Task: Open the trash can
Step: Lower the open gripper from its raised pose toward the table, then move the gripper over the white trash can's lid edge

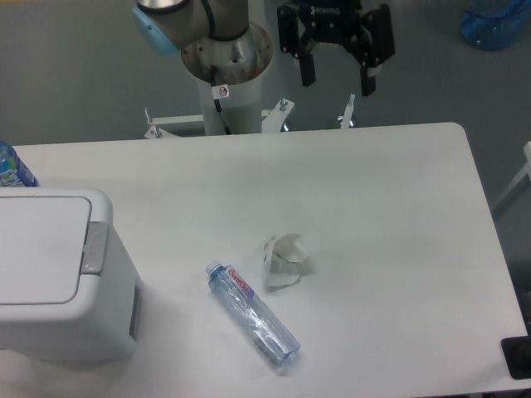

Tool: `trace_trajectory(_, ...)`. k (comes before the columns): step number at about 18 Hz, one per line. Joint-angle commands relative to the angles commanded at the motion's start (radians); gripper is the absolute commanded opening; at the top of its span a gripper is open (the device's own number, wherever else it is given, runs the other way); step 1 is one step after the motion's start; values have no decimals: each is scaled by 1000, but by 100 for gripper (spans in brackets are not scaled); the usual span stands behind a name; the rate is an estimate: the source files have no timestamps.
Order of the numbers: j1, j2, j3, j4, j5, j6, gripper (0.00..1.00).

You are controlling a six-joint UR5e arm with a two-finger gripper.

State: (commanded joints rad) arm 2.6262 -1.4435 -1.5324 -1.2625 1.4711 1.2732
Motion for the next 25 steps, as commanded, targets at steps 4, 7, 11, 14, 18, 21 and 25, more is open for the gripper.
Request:
trace_trajectory(4,-6,3,2,0,3,-9,100)
trace_trajectory(7,-9,-5,8,5,-2,-43,100)
trace_trajectory(11,-32,-29,3,70,-11,-168,100)
trace_trajectory(14,-58,-44,3,92,-9,-230,100)
trace_trajectory(18,-103,-60,3,120,-9,-352,100)
trace_trajectory(21,-139,-83,-5,159,-9,-538,100)
trace_trajectory(25,-234,-132,-5,227,-11,-793,100)
